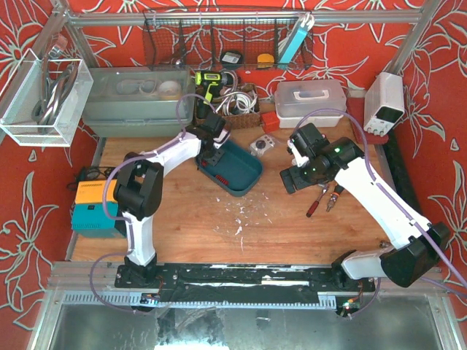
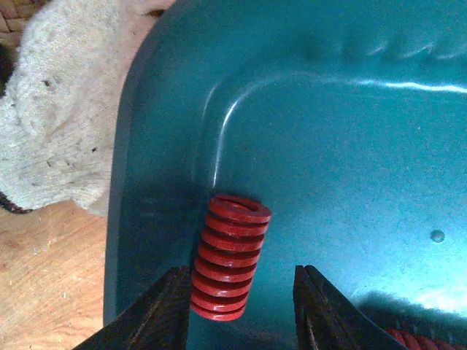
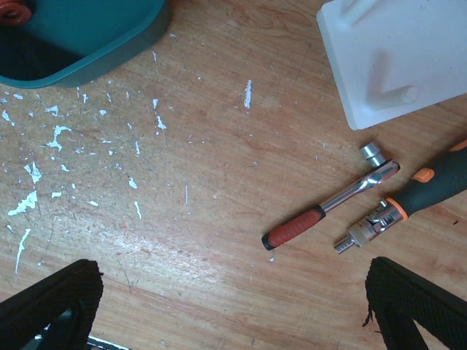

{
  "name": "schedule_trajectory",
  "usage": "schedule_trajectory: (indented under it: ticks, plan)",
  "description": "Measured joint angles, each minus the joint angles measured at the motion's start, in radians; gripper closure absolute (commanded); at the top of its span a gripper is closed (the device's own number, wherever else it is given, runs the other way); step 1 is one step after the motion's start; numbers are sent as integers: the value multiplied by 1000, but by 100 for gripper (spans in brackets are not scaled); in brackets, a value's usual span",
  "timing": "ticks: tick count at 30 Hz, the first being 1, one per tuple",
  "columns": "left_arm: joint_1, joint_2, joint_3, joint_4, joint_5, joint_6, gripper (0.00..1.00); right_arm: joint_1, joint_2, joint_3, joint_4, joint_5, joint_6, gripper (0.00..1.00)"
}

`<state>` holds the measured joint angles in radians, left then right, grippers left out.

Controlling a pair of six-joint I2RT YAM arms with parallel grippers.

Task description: Install the large spring

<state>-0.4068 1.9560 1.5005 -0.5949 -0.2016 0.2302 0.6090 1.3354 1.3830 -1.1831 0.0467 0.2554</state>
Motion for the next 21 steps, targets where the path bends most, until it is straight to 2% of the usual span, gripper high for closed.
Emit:
schedule_trajectory:
  ticks: [13, 21]
  plan:
    - [1, 95, 3, -11, -37, 11, 46, 0, 0, 16, -19, 6, 4, 1]
    - [4, 130, 24, -10, -29, -15, 52, 0, 0, 16, -33, 26, 14, 1]
